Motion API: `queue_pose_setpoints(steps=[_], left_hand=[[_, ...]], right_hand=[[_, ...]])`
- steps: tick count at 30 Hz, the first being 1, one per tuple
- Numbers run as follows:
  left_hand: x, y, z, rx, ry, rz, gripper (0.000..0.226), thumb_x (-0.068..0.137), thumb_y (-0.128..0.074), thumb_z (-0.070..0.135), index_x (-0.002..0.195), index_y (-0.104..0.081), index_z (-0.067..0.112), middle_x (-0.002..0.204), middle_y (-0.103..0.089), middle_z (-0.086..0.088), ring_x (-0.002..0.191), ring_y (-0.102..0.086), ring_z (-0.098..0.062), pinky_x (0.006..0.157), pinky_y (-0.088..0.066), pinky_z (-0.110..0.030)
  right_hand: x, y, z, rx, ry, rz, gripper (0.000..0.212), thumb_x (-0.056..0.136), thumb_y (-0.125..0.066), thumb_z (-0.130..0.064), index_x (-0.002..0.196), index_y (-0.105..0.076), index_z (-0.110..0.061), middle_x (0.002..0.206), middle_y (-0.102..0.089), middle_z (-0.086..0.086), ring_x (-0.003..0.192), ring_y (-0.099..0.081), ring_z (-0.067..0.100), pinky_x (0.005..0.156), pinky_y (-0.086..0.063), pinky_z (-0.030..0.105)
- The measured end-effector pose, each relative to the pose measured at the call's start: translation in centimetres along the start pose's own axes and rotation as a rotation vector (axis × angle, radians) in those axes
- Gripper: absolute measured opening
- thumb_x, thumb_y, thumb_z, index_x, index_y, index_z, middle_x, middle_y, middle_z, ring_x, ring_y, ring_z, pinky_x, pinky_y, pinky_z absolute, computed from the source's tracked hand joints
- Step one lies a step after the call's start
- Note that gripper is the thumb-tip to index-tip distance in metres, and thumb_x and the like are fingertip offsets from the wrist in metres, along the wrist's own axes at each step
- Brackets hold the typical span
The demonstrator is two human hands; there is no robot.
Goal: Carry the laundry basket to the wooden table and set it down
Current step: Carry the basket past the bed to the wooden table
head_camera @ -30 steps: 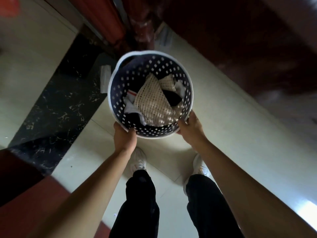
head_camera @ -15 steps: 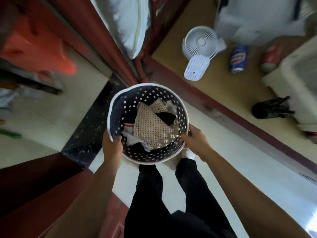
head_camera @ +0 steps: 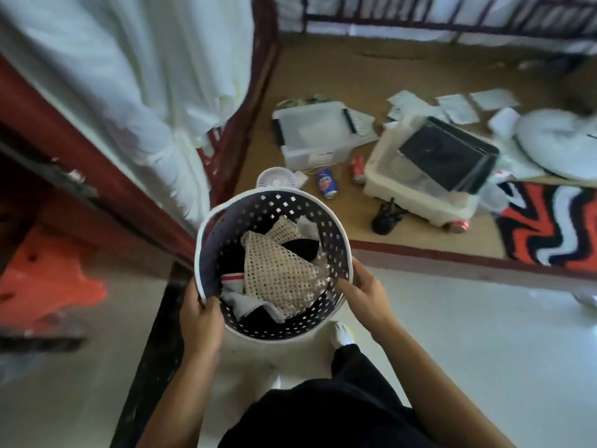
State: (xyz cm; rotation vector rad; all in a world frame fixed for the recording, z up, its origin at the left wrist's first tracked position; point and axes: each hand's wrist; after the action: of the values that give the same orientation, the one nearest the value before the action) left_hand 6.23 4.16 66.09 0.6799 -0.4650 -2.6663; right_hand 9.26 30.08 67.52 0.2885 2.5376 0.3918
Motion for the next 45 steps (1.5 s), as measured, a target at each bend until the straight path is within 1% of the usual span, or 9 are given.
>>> queue_pose_setpoints(steps=[7,11,17,20,26,33,38,43,45], left_hand=[[-1.0,-2.3,1.0,0.071,-0.193,-0.396,0.055,0.075,-0.053,0.021,0.127,-0.061,0.039,0.120,-0.074,-0.002,0.111,-0.069,-0.029,0.099,-0.053,-0.057],[-7.3,-5.9,4.6,0.144,-0.304,-0.683,0.052,0.084,-0.055,0.000,0.123,-0.067,0.032,0.112,-0.076,0.000,0.104,-0.071,-0.025,0.094,-0.056,-0.047],[-18.9,-15.0,5.9,0.242,-0.453,-1.054,0.045,0.087,-0.053,-0.012,0.121,-0.067,0.014,0.101,-0.075,-0.001,0.078,-0.069,0.002,0.071,-0.057,-0.019],[-25.6,-19.7,5.2,0.294,-0.498,-1.195,0.045,0.088,-0.055,-0.011,0.120,-0.068,0.017,0.105,-0.077,-0.004,0.090,-0.073,-0.013,0.079,-0.060,-0.031],[-36.8,-27.1,4.3,0.331,-0.535,-1.340,0.045,0.087,-0.057,-0.010,0.111,-0.072,0.025,0.100,-0.080,0.002,0.092,-0.073,-0.018,0.075,-0.058,-0.030],[-44.3,-36.8,5.2,0.321,-0.462,-1.430,0.051,0.091,-0.058,-0.006,0.124,-0.069,0.031,0.108,-0.080,0.002,0.103,-0.075,-0.022,0.088,-0.059,-0.042],[-50.1,-47.8,6.4,0.344,-0.435,-1.494,0.057,0.091,-0.055,-0.007,0.129,-0.066,0.034,0.106,-0.080,0.005,0.101,-0.076,-0.020,0.087,-0.060,-0.043],[-59.6,-57.8,8.6,0.410,-0.473,-1.644,0.058,0.089,-0.053,-0.012,0.115,-0.069,0.038,0.100,-0.080,0.008,0.099,-0.075,-0.016,0.083,-0.060,-0.033],[-64.1,-61.3,8.9,0.465,-0.507,-1.712,0.059,0.089,-0.052,-0.013,0.110,-0.069,0.040,0.101,-0.080,0.006,0.101,-0.074,-0.017,0.081,-0.060,-0.029]], right_hand=[[-9.8,2.3,4.2,0.300,-0.031,0.374,0.049,0.088,-0.061,0.013,0.112,-0.071,-0.028,0.090,-0.082,-0.012,0.083,-0.073,-0.001,0.075,-0.056,0.017],[-17.1,5.8,7.2,0.430,-0.018,0.632,0.044,0.089,-0.062,0.012,0.116,-0.074,-0.020,0.102,-0.082,0.002,0.087,-0.071,0.004,0.077,-0.055,0.014],[-26.0,11.6,13.4,0.625,-0.018,1.045,0.052,0.072,-0.061,-0.006,0.116,-0.073,-0.031,0.104,-0.081,-0.011,0.094,-0.071,0.000,0.080,-0.056,0.017],[-29.4,15.1,17.6,0.694,-0.037,1.167,0.064,0.071,-0.060,-0.006,0.134,-0.066,-0.019,0.116,-0.079,0.000,0.103,-0.071,0.006,0.090,-0.057,0.029],[-34.1,23.0,23.8,0.757,-0.098,1.340,0.067,0.074,-0.055,-0.006,0.138,-0.060,-0.027,0.121,-0.076,-0.003,0.115,-0.069,0.021,0.105,-0.054,0.051],[-33.9,33.6,28.0,0.764,-0.122,1.334,0.065,0.080,-0.053,-0.010,0.143,-0.055,-0.028,0.120,-0.074,-0.002,0.108,-0.069,0.010,0.089,-0.057,0.031],[-31.6,43.1,31.5,0.758,-0.167,1.381,0.065,0.080,-0.054,-0.011,0.141,-0.053,-0.034,0.104,-0.075,-0.021,0.097,-0.070,-0.005,0.075,-0.059,0.018],[-33.0,52.3,34.2,0.864,-0.216,1.539,0.070,0.093,-0.051,0.009,0.121,-0.055,-0.055,0.099,-0.075,-0.020,0.097,-0.069,0.000,0.074,-0.056,0.019],[-34.0,55.0,35.9,0.922,-0.244,1.625,0.068,0.092,-0.052,0.003,0.125,-0.056,-0.056,0.112,-0.074,-0.010,0.111,-0.068,0.016,0.084,-0.060,0.032]])
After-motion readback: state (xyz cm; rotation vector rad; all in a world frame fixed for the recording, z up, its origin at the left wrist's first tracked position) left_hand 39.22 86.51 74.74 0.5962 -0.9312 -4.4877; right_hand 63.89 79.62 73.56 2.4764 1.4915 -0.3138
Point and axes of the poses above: each hand's wrist, its own x-axis towards the middle knuckle, its own y-axis out of the back of the hand, z = x × y
